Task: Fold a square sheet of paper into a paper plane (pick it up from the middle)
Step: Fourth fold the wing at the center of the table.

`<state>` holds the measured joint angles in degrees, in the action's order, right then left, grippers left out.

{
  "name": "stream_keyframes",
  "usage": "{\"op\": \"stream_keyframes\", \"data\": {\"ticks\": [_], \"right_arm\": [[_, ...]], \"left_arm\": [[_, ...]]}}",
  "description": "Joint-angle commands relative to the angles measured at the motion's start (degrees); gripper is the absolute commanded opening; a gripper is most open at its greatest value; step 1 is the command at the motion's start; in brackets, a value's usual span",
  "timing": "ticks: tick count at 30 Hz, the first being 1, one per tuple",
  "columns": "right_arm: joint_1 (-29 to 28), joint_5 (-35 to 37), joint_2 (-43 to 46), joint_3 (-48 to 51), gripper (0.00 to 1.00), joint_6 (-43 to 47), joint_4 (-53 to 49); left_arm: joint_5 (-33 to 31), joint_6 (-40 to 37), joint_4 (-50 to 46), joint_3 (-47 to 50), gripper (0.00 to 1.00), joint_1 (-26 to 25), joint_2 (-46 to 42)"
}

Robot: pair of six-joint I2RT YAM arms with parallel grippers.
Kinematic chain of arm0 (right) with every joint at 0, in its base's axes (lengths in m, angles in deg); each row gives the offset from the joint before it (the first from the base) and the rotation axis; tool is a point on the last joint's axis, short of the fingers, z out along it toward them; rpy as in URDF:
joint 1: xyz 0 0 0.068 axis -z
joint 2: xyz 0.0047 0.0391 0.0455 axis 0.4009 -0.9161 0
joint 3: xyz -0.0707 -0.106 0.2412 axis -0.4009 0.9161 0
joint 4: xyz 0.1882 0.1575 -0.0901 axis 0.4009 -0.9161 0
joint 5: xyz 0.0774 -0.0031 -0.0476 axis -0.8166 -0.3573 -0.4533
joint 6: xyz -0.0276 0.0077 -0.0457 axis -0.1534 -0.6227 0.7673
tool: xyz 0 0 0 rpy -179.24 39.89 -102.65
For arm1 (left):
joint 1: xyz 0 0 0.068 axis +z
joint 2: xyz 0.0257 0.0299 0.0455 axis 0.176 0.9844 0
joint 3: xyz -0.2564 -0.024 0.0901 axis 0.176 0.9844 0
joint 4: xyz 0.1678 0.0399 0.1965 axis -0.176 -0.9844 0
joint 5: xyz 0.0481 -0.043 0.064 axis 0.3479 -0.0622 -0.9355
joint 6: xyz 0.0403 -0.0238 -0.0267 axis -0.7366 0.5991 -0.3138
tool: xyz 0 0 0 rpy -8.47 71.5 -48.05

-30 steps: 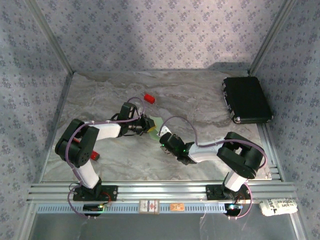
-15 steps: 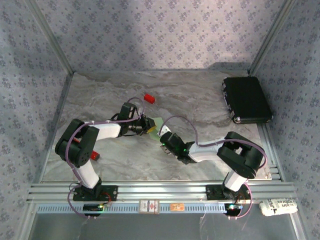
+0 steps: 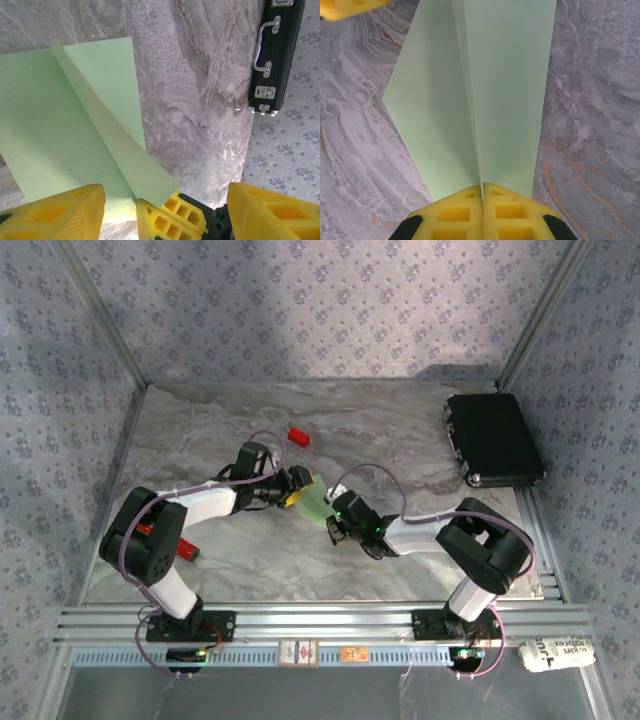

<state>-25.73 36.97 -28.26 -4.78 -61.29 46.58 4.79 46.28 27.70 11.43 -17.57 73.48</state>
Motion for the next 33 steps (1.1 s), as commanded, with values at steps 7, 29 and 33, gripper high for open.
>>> {"op": "stream_keyframes", "data": {"ticks": [7, 29, 33], "right_arm": [[2.82, -9.7, -1.94, -1.81, 0.05, -5.78, -2.08], [9.73, -30.24, -6.63, -3.47, 0.04, -20.09, 1.41], [10.39, -31.9, -6.87, -2.82, 0.04, -21.87, 3.27]], "left_arm": [[-1.42, -1.43, -2.0, 0.04, 0.65, 0.63, -1.93], [1.35, 0.83, 3.24, 2.49, 0.13, 0.47, 0.2], [2.23, 1.23, 4.67, 2.21, 0.12, 0.03, 1.46]]}}
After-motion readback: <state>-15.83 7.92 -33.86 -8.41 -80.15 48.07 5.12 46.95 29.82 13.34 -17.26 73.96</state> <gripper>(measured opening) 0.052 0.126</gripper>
